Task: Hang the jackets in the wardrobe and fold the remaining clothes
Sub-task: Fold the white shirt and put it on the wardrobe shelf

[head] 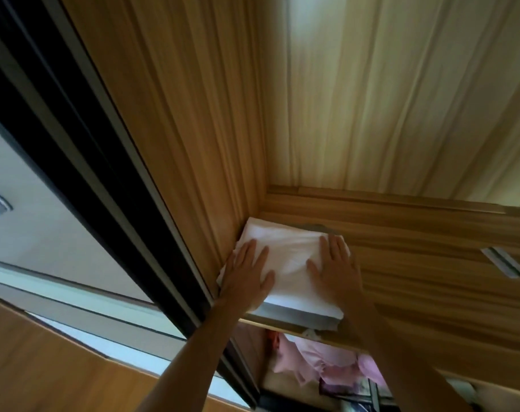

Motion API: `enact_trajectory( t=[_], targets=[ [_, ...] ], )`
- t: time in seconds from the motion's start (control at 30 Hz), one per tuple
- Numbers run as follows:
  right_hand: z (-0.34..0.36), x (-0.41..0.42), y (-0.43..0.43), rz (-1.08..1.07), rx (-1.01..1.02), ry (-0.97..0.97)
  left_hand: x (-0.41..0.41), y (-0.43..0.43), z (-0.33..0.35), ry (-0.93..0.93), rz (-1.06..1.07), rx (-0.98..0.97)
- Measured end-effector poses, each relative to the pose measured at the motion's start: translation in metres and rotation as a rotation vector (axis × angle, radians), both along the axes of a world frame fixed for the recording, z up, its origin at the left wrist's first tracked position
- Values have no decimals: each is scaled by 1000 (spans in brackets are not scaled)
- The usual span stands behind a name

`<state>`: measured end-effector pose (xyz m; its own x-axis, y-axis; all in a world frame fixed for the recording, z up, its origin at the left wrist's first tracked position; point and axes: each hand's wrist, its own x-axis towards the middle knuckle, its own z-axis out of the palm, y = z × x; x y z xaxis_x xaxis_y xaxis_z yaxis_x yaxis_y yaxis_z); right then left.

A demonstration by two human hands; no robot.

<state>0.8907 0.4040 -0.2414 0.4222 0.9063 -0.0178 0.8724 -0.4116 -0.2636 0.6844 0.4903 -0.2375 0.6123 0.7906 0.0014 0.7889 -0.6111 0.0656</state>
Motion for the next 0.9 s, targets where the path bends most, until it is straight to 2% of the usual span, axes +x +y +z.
enact_trajectory(
  t=[0.17, 0.27, 0.43, 0.57, 0.7, 0.9],
  targets=[
    [14, -19, -18, 51, 57, -62, -10, -20, 17, 6, 10, -8],
    [29, -35, -28, 154, 104, 15, -24, -40, 27, -81, -12, 7],
    [52, -89, -44, 283, 47, 137, -62, -86, 48, -260, 44, -209],
    [63, -158, -68, 358, -18, 182, -135, -136, 57, -245, 116, -344],
    [59, -235, -97, 501, -143, 140, -232, -186, 46, -144, 244, -354],
    [49, -353, -145, 670, -257, 173, -362, -264, 35, -199, 490, -376]
  ],
)
